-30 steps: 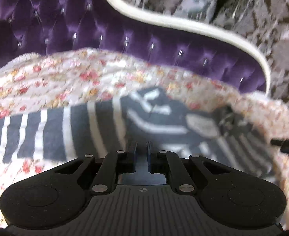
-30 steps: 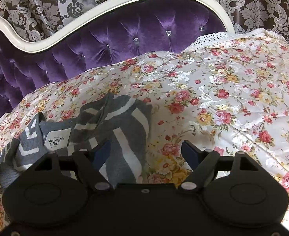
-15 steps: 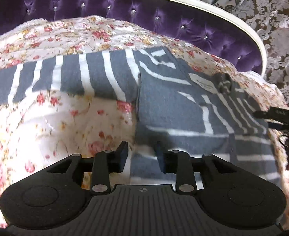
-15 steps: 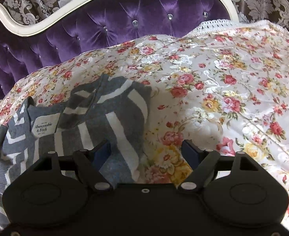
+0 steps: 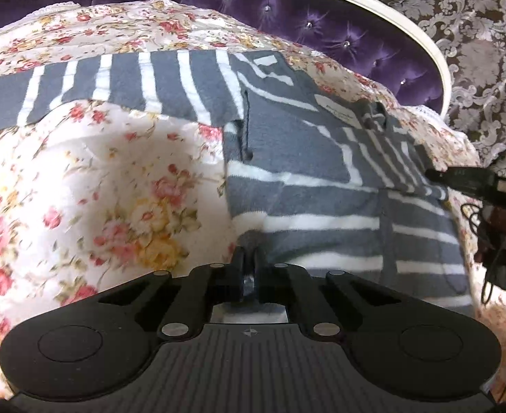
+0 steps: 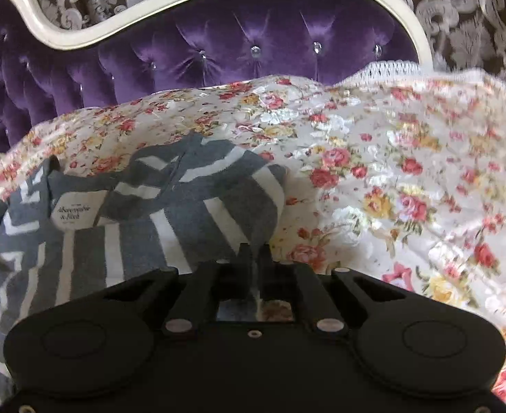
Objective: Fold small clothes
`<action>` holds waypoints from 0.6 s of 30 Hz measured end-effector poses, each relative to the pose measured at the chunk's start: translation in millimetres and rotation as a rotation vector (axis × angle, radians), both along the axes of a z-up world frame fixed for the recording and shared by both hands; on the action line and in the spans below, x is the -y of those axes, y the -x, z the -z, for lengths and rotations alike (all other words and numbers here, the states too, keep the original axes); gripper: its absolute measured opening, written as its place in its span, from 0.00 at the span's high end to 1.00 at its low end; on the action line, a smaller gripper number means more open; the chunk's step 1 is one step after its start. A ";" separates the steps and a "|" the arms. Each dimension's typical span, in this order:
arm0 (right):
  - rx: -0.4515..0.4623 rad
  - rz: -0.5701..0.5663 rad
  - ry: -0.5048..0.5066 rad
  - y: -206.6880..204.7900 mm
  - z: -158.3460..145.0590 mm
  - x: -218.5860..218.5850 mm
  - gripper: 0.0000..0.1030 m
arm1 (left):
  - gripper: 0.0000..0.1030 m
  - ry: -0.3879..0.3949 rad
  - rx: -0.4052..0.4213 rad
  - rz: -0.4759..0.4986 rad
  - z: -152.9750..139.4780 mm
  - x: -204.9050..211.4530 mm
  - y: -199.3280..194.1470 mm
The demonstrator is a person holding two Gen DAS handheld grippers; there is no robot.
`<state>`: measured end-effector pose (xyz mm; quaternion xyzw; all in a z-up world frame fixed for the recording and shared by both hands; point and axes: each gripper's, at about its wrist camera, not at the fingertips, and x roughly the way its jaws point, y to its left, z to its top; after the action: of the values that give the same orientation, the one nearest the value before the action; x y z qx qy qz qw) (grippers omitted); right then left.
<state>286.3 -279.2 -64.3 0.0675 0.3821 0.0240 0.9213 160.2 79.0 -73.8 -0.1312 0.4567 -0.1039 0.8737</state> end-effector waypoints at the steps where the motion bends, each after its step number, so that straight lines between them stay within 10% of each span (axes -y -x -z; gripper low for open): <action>1: 0.000 0.001 0.000 0.1 -0.1 -0.3 0.91 | 0.95 -0.005 -0.002 -0.002 0.0 -0.1 1.2; 5: -0.001 0.003 -0.014 0.5 -0.5 2.0 0.82 | 0.94 -0.005 -0.011 -0.013 -1.2 -2.3 3.3; 9: -0.006 0.037 -0.045 2.5 -4.7 10.0 0.43 | 0.79 0.011 0.008 -0.038 -6.4 -6.6 13.8; 18: 0.043 0.031 -0.127 8.1 -16.2 14.8 0.39 | 0.53 0.034 0.097 -0.134 -24.0 -21.3 26.0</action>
<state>278.2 -294.0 -48.2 0.1311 0.3591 0.0352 0.9234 134.3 100.3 -49.7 -0.1709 0.4024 -0.0593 0.8974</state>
